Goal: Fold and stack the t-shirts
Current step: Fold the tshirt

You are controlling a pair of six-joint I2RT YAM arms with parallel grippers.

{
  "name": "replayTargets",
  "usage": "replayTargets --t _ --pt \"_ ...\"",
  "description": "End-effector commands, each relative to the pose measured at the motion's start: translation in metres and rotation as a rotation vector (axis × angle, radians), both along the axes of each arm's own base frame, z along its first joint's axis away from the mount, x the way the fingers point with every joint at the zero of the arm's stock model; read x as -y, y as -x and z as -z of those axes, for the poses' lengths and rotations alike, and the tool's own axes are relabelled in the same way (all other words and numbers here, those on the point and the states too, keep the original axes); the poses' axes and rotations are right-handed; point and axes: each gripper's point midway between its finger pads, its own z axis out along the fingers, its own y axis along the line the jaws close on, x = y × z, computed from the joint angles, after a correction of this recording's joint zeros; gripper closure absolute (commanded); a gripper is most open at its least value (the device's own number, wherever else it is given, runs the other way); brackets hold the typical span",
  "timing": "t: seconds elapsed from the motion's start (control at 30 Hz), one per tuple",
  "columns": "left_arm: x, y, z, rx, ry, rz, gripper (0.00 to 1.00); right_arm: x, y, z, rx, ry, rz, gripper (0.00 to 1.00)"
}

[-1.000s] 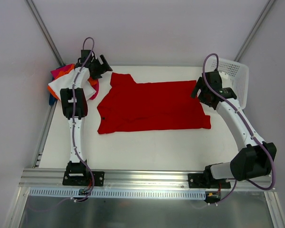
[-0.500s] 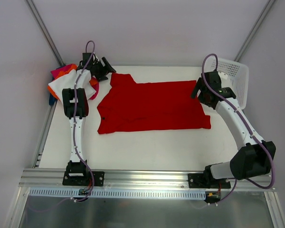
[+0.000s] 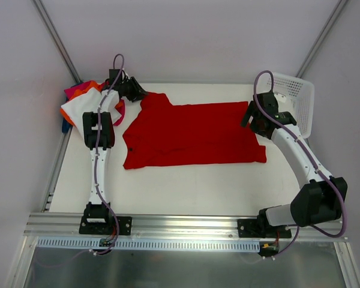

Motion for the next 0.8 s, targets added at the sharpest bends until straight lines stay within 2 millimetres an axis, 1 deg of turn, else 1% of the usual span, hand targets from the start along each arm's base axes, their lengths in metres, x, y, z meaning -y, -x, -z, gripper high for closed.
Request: replayTargets --t 0.0,0.03,0.17,0.23,0.27,0.3,0.33,0.37,0.4,0.43,0.47,0.5,0.53,0.57,0.6,0.63,0.67,0.7,0.73,0.77 --pt "0.019 0.004 0.012 -0.020 -0.012 0.032 0.70 0.001 0.001 0.003 -0.011 0.021 -0.005 0.00" --pt "0.019 0.003 0.012 -0.015 -0.025 0.030 0.81 0.000 0.001 0.003 -0.013 0.020 -0.008 0.00" --pt "0.018 0.002 0.011 -0.005 -0.048 0.022 1.00 -0.001 0.000 0.005 -0.016 0.018 -0.012 0.01" --pt "0.017 0.001 0.006 0.004 -0.049 0.022 1.00 -0.004 -0.003 0.007 -0.013 0.003 -0.024 0.01" --pt "0.016 0.002 -0.002 0.017 -0.054 0.027 1.00 -0.008 -0.005 0.007 -0.007 -0.009 -0.035 0.00" --pt "0.015 0.002 -0.008 0.027 -0.063 0.026 1.00 -0.014 -0.011 0.006 0.012 -0.032 -0.062 0.01" --pt "0.012 0.006 -0.008 0.023 -0.078 0.023 1.00 -0.018 -0.015 0.009 0.012 -0.044 -0.079 0.01" --pt "0.008 0.005 -0.027 0.060 -0.101 0.021 1.00 -0.026 -0.020 0.007 0.020 -0.060 -0.109 0.01" --pt "0.002 0.005 -0.032 0.068 -0.119 0.010 1.00 -0.038 -0.027 0.006 0.027 -0.091 -0.162 0.01" --pt "-0.004 0.008 -0.032 0.063 -0.128 0.002 1.00 -0.045 -0.034 0.015 0.000 -0.098 -0.189 0.01" --pt "-0.009 0.009 -0.045 0.082 -0.132 -0.002 1.00 -0.056 -0.045 0.004 0.019 -0.119 -0.226 0.00" --pt "-0.008 0.010 -0.049 0.087 -0.132 0.002 1.00 -0.067 -0.051 0.003 0.013 -0.141 -0.273 0.01" --pt "-0.008 0.015 -0.045 0.072 -0.132 0.007 1.00 -0.073 -0.059 0.002 0.008 -0.152 -0.292 0.01" --pt "-0.026 0.014 -0.051 0.077 -0.137 -0.021 1.00 -0.086 -0.076 0.000 0.009 -0.165 -0.325 0.00" --pt "-0.031 0.016 -0.050 0.073 -0.139 -0.028 1.00 -0.096 -0.084 0.002 -0.004 -0.196 -0.360 0.00" --pt "-0.033 0.020 -0.045 0.058 -0.140 -0.030 1.00 -0.103 -0.095 0.022 -0.057 -0.203 -0.368 0.01" --pt "-0.039 0.021 -0.047 0.057 -0.140 -0.039 1.00 -0.111 -0.105 0.023 -0.062 -0.220 -0.383 0.01" --pt "-0.041 0.022 -0.046 0.053 -0.139 -0.039 1.00 -0.123 -0.123 0.005 -0.018 -0.255 -0.415 0.01" --pt "-0.041 0.025 -0.043 0.043 -0.138 -0.037 1.00 -0.129 -0.133 0.006 -0.018 -0.265 -0.425 0.01" --pt "-0.042 0.027 -0.043 0.043 -0.142 -0.035 1.00 -0.133 -0.145 0.030 -0.059 -0.268 -0.420 0.00"
